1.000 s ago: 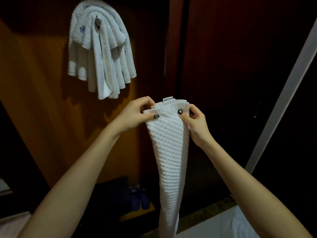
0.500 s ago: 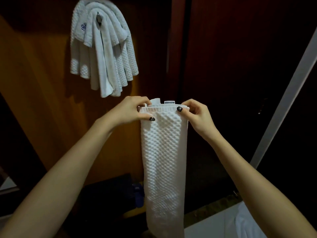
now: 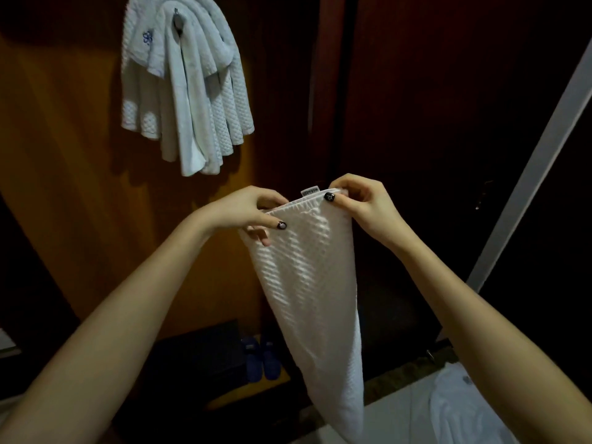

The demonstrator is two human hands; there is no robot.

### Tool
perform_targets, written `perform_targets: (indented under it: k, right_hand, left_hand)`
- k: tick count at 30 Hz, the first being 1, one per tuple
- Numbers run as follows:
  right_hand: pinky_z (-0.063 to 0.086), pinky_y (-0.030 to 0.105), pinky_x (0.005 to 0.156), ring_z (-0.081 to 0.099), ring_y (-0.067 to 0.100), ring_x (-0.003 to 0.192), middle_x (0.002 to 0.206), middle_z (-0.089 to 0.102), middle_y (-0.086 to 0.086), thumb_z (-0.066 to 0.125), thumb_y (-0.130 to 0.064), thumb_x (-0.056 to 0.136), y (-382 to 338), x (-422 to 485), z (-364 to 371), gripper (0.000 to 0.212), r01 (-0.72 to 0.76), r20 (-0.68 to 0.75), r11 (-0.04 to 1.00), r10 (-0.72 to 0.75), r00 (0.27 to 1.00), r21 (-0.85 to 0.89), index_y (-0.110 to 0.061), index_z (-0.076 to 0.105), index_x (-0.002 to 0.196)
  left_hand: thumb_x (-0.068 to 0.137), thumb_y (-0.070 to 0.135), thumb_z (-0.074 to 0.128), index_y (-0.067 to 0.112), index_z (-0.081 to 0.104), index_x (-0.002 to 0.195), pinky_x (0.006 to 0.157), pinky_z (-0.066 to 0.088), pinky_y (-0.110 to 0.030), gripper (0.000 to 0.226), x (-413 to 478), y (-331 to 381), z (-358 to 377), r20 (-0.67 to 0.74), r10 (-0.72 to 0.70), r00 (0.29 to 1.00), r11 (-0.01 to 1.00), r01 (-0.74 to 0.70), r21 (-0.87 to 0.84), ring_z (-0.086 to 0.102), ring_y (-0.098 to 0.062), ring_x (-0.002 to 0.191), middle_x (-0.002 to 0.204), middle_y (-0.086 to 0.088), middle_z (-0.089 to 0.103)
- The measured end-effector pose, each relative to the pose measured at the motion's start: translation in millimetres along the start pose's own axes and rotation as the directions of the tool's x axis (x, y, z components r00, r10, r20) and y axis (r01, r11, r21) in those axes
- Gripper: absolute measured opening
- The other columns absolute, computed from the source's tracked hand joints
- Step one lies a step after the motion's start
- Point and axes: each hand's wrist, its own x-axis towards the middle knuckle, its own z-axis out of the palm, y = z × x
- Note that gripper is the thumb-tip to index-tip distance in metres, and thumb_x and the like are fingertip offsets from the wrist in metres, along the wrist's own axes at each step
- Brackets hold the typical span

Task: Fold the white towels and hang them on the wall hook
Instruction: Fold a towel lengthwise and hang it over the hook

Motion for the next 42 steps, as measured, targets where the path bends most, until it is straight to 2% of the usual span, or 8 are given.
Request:
perform_targets:
  k: [4, 9, 13, 18, 26, 29, 36, 42]
  right_hand:
    - [0.049, 0.018, 0.069, 0.062, 0.006, 0.079, 0.085, 0.066, 0.005, 0.064, -0.022, 0.091, 0, -1, -4, 0.007, 0.003, 0.079, 1.0, -0.003, 0.997, 0.001, -0.019, 0.069, 0.088]
    - [0.049, 0.016, 0.07, 0.063, 0.003, 0.08, 0.082, 0.066, -0.004, 0.063, -0.018, 0.092, 6, -4, -13, 0.01, -0.02, 0.053, 1.0, 0.019, 0.998, 0.023, -0.024, 0.069, 0.087]
    - [0.051, 0.019, 0.069, 0.065, 0.006, 0.08, 0.082, 0.068, -0.011, 0.064, -0.016, 0.093, 21, -11, -12, 0.01, -0.086, 0.004, 0.995, 0.086, 0.996, 0.059, -0.022, 0.068, 0.086]
    - [0.05, 0.015, 0.064, 0.068, 0.004, 0.075, 0.079, 0.072, -0.009, 0.066, -0.02, 0.092, 35, -10, -14, 0.008, -0.236, -0.023, 0.969, 0.239, 0.971, 0.078, -0.015, 0.068, 0.085]
    - [0.047, 0.033, 0.101, 0.058, 0.013, 0.119, 0.127, 0.061, 0.003, 0.061, -0.013, 0.093, 26, 3, -4, 0.01, -0.175, 0.118, 0.97, 0.156, 0.981, 0.169, -0.006, 0.066, 0.089]
    - [0.05, 0.034, 0.088, 0.064, 0.017, 0.098, 0.106, 0.066, 0.011, 0.058, -0.013, 0.095, 13, 11, -1, 0.011, -0.143, 0.158, 0.953, 0.103, 0.982, 0.266, -0.003, 0.061, 0.093]
    - [0.045, 0.029, 0.083, 0.057, 0.016, 0.095, 0.099, 0.059, 0.013, 0.055, -0.009, 0.097, -12, 30, -2, 0.008, -0.05, 0.249, 0.978, -0.002, 0.969, 0.201, -0.01, 0.056, 0.089]
    - [0.043, 0.017, 0.071, 0.056, 0.002, 0.078, 0.083, 0.058, -0.004, 0.059, -0.013, 0.095, -24, 42, -5, 0.012, 0.015, 0.245, 0.998, -0.031, 0.969, 0.068, -0.018, 0.058, 0.084]
  left_hand:
    - [0.081, 0.025, 0.074, 0.023, 0.071, 0.102, 0.07, 0.06, -0.031, 0.021, 10, 2, 5, 0.024, -0.006, 1.0, 1.0, 0.006, -0.017, 0.071, -0.018, 0.073, 0.095, 0.002, 0.072]
    - [0.085, 0.033, 0.067, 0.007, 0.063, 0.09, 0.071, 0.059, -0.026, 0.026, 15, -2, 12, 0.158, -0.025, 0.987, 1.0, 0.023, 0.015, 0.07, -0.011, 0.08, 0.088, 0.0, 0.065]
    - [0.091, 0.026, 0.061, 0.002, 0.053, 0.08, 0.073, 0.052, -0.029, 0.027, 15, -8, 34, -0.005, 0.116, 0.993, 0.991, -0.115, 0.065, 0.056, -0.012, 0.08, 0.087, -0.002, 0.051]
    - [0.087, 0.018, 0.068, 0.011, 0.058, 0.075, 0.072, 0.038, -0.02, 0.017, 10, 1, 36, -0.229, 0.288, 0.93, 0.957, -0.289, 0.03, 0.051, -0.005, 0.077, 0.08, -0.004, 0.058]
    - [0.076, 0.022, 0.073, 0.018, 0.054, 0.063, 0.059, 0.034, -0.018, 0.024, -3, 27, 18, -0.287, 0.339, 0.896, 0.927, -0.371, -0.064, 0.046, -0.01, 0.068, 0.071, -0.004, 0.052]
    - [0.078, 0.019, 0.072, 0.021, 0.046, 0.06, 0.06, 0.03, -0.024, 0.032, -7, 37, 5, -0.3, 0.342, 0.891, 0.925, -0.375, -0.058, 0.041, -0.015, 0.067, 0.068, -0.006, 0.046]
    - [0.086, 0.012, 0.068, 0.016, 0.036, 0.06, 0.048, 0.028, -0.01, 0.041, -15, 43, -24, -0.228, 0.294, 0.928, 0.955, -0.295, 0.033, 0.036, 0.0, 0.054, 0.059, 0.011, 0.04]
    - [0.084, 0.011, 0.069, 0.018, 0.038, 0.059, 0.061, 0.034, -0.015, 0.04, -17, 38, -26, -0.251, 0.296, 0.922, 0.947, -0.317, -0.047, 0.042, -0.007, 0.068, 0.076, 0.004, 0.048]
